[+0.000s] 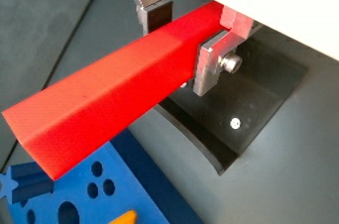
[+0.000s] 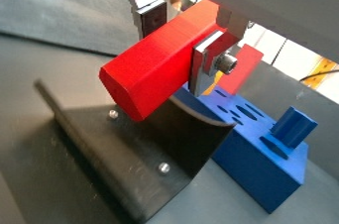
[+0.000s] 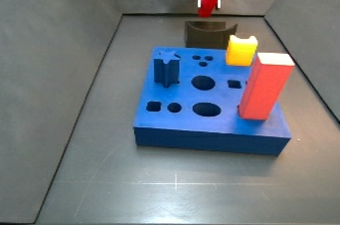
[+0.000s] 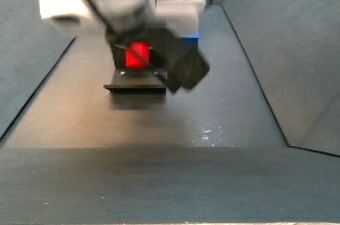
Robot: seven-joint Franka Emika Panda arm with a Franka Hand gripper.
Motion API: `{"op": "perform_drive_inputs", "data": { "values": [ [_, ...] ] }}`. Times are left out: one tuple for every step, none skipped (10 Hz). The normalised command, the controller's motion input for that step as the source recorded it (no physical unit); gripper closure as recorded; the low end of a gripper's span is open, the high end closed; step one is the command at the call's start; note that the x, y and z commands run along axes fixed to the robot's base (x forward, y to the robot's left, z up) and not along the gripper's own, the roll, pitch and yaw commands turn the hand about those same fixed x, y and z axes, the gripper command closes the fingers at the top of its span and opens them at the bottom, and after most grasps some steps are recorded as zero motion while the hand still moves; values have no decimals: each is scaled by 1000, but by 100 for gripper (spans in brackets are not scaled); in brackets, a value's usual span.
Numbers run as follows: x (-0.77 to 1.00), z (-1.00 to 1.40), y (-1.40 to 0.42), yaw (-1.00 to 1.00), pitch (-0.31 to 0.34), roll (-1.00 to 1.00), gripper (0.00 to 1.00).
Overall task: Pick up the hexagon object. Move up. Place the hexagon object on the fixture. Regrasp the hexagon object. Move to above the board. Insert the hexagon object.
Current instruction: Place the hexagon object on the fixture, then regrasp the hexagon object.
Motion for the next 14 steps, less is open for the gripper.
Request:
{"op": "perform_drive_inputs", "data": {
  "values": [
    [193, -1000, 114, -94, 30, -545, 100],
    [191, -958, 111, -90, 34, -434, 100],
    [149, -678, 68, -84, 36, -239, 100],
    [118, -563, 60, -83, 38, -208, 100],
    [80, -408, 105, -80, 18, -147, 100],
    [74, -385, 117, -78, 6, -135, 100],
    [74, -370, 124, -75, 1, -132, 100],
    [0, 0, 0, 0, 0, 0, 0],
    [0, 1000, 0, 1, 28, 6, 0],
    [-3, 1000, 5, 5, 28, 11, 0],
    [-19, 1000, 7, 8, 35, 28, 0],
    [-25, 1000, 0, 7, 42, 47, 0],
    [-28, 1000, 3, 3, 51, 48, 0],
    [-28, 978, 4, -2, 66, 52, 0]
  ]
}}
